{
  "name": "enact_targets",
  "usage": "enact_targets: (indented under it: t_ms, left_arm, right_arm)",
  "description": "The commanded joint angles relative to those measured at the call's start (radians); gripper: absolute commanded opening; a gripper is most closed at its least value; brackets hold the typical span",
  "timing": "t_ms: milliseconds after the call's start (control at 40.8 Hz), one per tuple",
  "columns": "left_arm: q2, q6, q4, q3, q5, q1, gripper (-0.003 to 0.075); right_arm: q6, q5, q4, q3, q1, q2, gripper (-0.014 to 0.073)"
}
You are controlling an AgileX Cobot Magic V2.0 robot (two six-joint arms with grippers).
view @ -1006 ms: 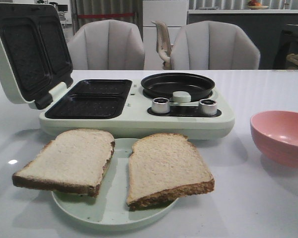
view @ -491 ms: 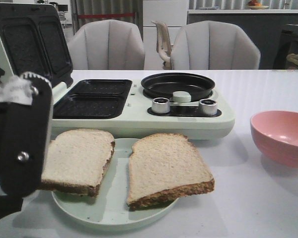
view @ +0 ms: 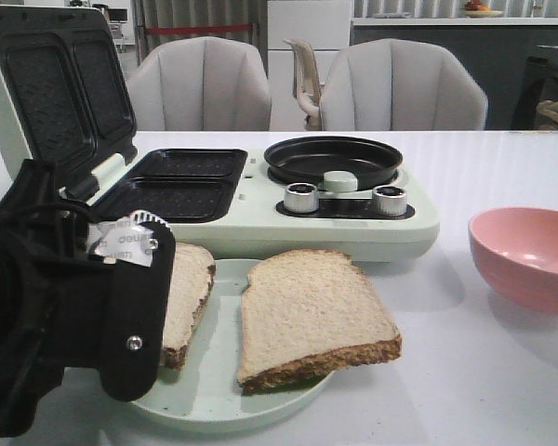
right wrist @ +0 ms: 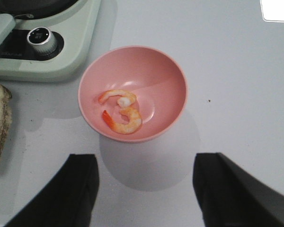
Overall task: Make breakfast with bread and shrimp
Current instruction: 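Lower the left gripper and grasp the bread slice nearest it, then lift the bread slice with the left gripper toward the sandwich maker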
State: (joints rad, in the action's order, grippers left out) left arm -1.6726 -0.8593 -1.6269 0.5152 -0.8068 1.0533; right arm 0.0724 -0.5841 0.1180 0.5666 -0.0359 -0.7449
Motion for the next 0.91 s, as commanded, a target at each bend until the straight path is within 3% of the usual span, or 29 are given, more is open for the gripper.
enact_targets:
  t_ms: [0,393,712,883]
  left_arm:
    - [-0.004,-0.017,-0.019,0.017,-0.063,0.003,0.0554]
    - [-0.031,-0.017,-0.021,0.017,-0.043,0.003,0.0304]
    - [0.026,-0.017,0.131,0.017,-0.057,0.034,0.0103]
    - [0.139,-0.017,0.178,0.017,-0.077,0.090,0.0101]
  right_arm:
    - [0.004,0.066,0.000,0.031,-0.003,-0.001,0.0537]
    - [0.004,0.066,0.000,0.031,-0.003,-0.001,0.0537]
    - [0.004,0.066,0.000,0.031,-0.003,-0.001,0.0537]
    - [0.004,0.066,0.000,0.031,-0.003,-0.001,0.0537]
